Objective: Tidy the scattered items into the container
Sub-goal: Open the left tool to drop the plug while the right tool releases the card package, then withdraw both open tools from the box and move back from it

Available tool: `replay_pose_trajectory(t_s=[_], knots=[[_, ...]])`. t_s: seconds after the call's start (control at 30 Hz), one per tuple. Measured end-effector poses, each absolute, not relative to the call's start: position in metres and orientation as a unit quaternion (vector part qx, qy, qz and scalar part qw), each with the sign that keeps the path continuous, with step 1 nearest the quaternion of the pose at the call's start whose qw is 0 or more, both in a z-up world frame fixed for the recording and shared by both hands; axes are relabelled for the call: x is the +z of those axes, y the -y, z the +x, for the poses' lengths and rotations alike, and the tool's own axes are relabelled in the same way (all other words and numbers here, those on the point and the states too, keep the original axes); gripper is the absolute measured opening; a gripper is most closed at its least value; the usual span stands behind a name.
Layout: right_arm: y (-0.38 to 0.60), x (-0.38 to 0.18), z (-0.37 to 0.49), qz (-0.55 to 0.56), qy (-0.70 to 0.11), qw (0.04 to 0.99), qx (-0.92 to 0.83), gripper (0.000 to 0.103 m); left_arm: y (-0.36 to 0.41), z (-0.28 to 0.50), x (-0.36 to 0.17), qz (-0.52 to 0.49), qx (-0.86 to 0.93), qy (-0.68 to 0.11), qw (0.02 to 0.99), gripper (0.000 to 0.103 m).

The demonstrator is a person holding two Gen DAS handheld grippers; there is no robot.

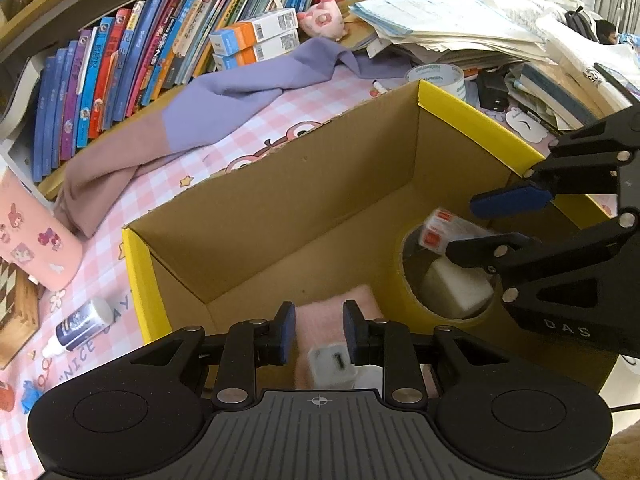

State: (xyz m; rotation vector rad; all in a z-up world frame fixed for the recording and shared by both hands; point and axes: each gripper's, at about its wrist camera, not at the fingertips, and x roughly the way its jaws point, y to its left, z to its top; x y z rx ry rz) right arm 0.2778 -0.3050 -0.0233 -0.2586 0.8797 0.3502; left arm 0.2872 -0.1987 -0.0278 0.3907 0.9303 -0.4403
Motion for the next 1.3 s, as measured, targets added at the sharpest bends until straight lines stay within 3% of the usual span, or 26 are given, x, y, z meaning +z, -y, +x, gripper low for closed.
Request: replay_pose_trajectory(t_s=[0.1,0.13,0.37,0.47,0.87,1.3], knots=[[0.302,-0.025,0.278,-0.129,-0.421,0.882,0.169,0.038,0.198,0.286,-0.027,0.186,-0.205,-0.439,0.855,0.036],[0.301,-0.025,0.278,-0.129,-0.421,0.881,0.171,0.04,0.198,0.285,-0.027,0.186,-0.204,-0.436,0.857,0.046],[0.306,-0.019,0.276,-0.105,-0.418,0.888,0.16,0.049,0.187,0.273,-0.016,0.18,-0.18,-0.411,0.875,0.075],[0.309,-0.01,0.27,-0.092,-0.408,0.895,0.156,0.052,0.182,0.267,-0.007,0.164,-0.178,-0.399,0.884,0.082],[0.318,0.021,0.233,-0.061,-0.36,0.924,0.113,0.057,0.168,0.235,0.021,0.142,-0.175,-0.336,0.915,0.094],[0.302,0.037,0.199,-0.048,-0.33,0.938,0.096,0.058,0.136,0.2,0.04,0.109,-0.169,-0.298,0.933,0.096]])
